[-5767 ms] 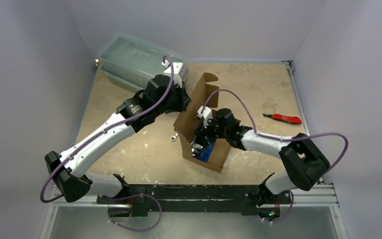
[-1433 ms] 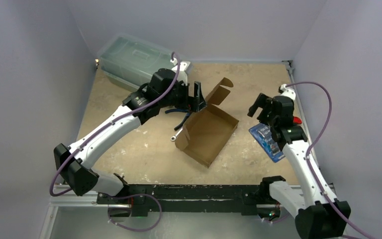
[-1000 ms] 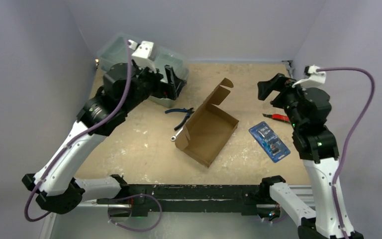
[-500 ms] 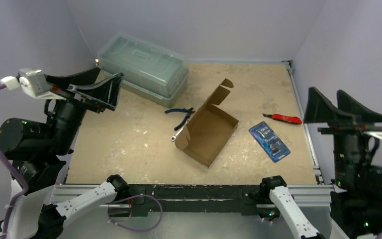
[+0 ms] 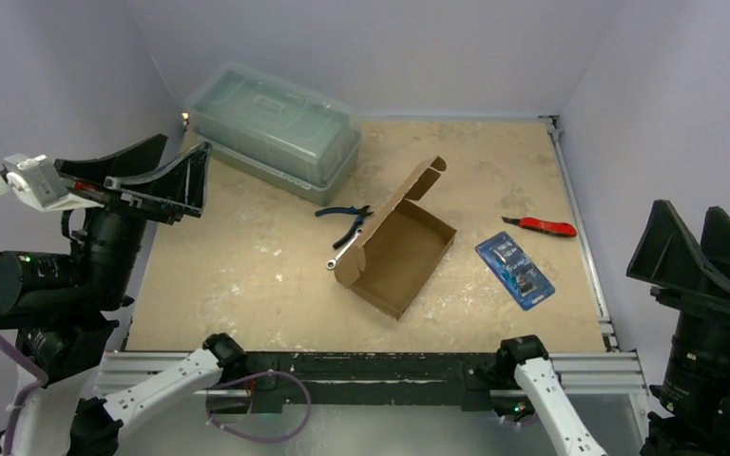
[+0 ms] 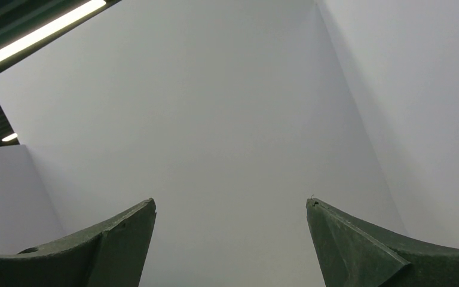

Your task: Unpack the express box

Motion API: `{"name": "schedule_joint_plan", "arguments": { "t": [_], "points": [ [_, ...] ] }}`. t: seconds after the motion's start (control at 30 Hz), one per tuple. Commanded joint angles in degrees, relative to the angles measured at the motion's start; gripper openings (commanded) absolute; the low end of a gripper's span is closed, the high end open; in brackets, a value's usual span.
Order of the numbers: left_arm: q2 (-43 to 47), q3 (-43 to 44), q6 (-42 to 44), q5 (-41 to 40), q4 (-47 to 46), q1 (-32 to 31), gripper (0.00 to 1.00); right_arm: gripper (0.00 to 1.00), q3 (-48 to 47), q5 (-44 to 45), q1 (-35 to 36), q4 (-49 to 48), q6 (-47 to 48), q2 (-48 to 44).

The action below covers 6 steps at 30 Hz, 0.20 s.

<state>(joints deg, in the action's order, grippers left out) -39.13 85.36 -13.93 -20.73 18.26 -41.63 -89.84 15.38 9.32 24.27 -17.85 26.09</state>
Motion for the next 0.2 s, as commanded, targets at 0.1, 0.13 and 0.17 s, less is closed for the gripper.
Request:
{"name": "schedule_joint_plan", "arguments": {
  "t": [0.1,0.13,0.17],
  "points": [
    [0.95,-0.44,0.90,-1.50,-2.35,0.47,0.87,0.99,-1.20,2.28,-0.03,1.58,1.70,1.16],
    [0.91,-0.42,0.78,-1.44,-2.29,0.45,0.87,0.99,-0.66,3.65,-0.05,1.40,1.29,0.82],
    [0.90,-0.45,0.75,-1.34,-2.27,0.49,0.87,0.99,0.73,4.00,-0.03,-0.01,1.39,0.05]
  ]
}}
